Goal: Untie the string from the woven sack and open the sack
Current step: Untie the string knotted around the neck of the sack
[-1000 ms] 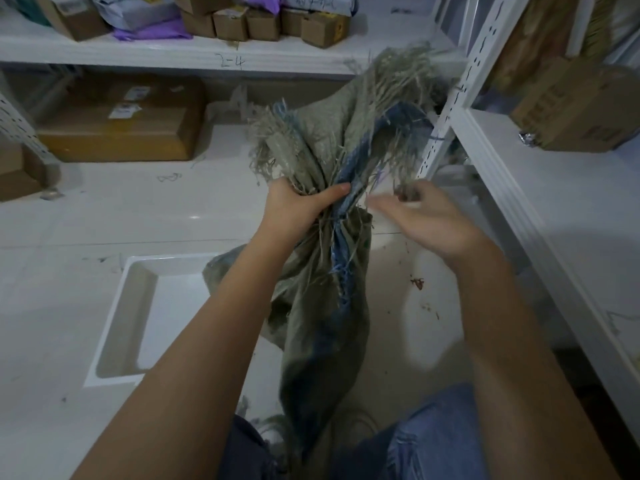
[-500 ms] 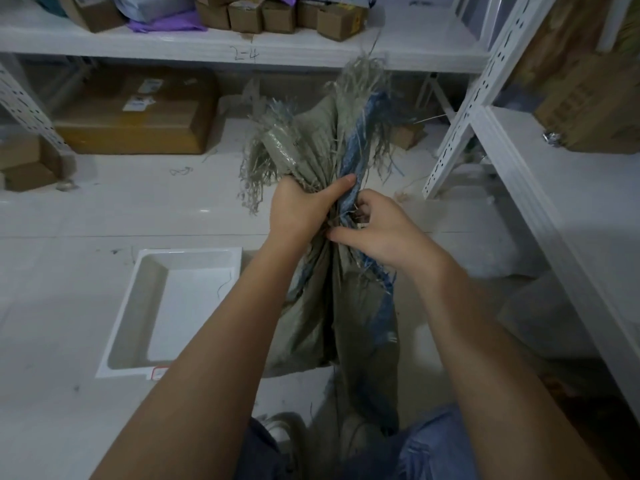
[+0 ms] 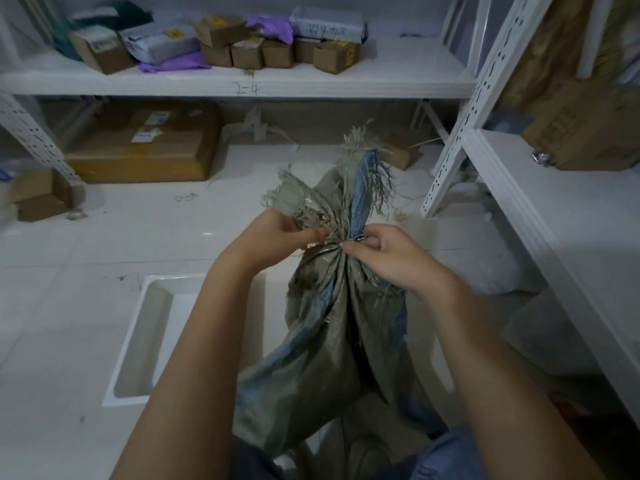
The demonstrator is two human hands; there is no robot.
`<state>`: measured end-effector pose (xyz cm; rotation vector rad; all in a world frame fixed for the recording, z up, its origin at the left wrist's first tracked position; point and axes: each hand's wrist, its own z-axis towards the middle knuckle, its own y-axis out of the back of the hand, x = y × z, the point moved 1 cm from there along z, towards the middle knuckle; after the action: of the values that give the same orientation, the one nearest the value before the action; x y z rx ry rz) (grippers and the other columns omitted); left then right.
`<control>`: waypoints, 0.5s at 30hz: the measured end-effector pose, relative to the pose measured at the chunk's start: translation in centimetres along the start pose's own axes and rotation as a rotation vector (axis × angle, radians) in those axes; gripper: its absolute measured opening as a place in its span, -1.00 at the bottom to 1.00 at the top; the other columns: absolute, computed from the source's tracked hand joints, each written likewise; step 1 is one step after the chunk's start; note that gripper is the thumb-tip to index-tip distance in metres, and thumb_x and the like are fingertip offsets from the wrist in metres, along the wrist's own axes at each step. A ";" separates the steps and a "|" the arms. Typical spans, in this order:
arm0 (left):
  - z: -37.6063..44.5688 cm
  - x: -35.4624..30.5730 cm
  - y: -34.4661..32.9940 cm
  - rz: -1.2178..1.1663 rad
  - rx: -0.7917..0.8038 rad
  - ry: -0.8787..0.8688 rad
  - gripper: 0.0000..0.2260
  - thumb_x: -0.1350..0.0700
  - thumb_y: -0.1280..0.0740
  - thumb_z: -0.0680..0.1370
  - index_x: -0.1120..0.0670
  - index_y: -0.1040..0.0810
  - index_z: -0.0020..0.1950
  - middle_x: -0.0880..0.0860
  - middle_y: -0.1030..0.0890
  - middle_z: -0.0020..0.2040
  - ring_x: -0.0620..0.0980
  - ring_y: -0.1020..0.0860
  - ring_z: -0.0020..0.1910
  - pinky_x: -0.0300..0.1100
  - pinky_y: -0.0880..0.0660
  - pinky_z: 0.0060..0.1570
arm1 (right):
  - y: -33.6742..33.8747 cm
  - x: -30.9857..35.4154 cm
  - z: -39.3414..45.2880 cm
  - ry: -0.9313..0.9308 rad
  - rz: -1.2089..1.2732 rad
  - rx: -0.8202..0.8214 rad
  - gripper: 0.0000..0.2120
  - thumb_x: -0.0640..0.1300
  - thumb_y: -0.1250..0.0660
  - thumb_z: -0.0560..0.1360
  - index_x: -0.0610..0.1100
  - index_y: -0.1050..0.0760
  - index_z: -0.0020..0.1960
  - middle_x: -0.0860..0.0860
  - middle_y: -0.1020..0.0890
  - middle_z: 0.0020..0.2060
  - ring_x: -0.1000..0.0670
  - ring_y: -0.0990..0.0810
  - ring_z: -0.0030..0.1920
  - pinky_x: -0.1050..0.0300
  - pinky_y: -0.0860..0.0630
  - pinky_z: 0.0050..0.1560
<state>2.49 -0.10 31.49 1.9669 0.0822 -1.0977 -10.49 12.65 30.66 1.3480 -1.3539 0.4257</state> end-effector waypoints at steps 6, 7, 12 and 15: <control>-0.9 -0.6 -1.6 -0.233 0.024 -0.334 -0.84 0.25 -0.44 0.44 0.04 -0.50 -0.18 0.01 -0.53 -0.22 0.01 -0.53 -0.15 -0.05 -0.52 -0.03 | 0.4 0.5 -0.3 -0.008 -0.019 -0.062 -0.60 -0.02 -0.28 0.55 -0.21 -0.42 0.30 -0.17 -0.47 0.34 -0.09 -0.44 0.35 0.19 -0.33 0.18; -0.9 -0.8 -2.0 -0.213 0.058 -0.373 -0.85 0.25 -0.41 0.46 0.04 -0.57 -0.05 -0.04 -0.57 -0.14 -0.04 -0.56 -0.06 -0.08 -0.53 0.09 | 0.4 0.5 -0.2 -0.002 -0.018 -0.069 -0.69 -0.03 -0.27 0.55 -0.17 -0.48 0.22 -0.15 -0.51 0.30 -0.08 -0.46 0.33 0.18 -0.36 0.19; -0.1 -1.4 -3.4 -0.166 0.041 -0.399 -0.71 0.18 -0.40 0.49 0.01 -0.60 0.20 -0.09 -0.61 0.07 -0.10 -0.56 0.16 -0.12 -0.46 0.30 | 0.8 0.5 -0.1 0.009 0.028 -0.099 -0.87 -0.08 -0.24 0.58 -0.11 -0.51 -0.04 0.01 -0.60 -0.12 0.11 -0.54 -0.14 0.31 -0.37 -0.19; 0.0 -1.8 -3.6 -0.155 -0.028 -0.428 -0.71 0.16 -0.41 0.47 0.00 -0.61 0.19 -0.10 -0.62 0.05 -0.11 -0.58 0.14 -0.14 -0.48 0.27 | 1.1 0.6 -0.3 -0.015 0.098 -0.158 -0.70 -0.11 -0.23 0.58 -0.23 -0.46 0.25 0.00 -0.53 0.01 0.09 -0.49 -0.04 0.31 -0.38 -0.08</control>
<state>-0.19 2.73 30.40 1.6821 0.0189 -1.5874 -11.16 12.93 31.76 1.1609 -1.4395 0.3661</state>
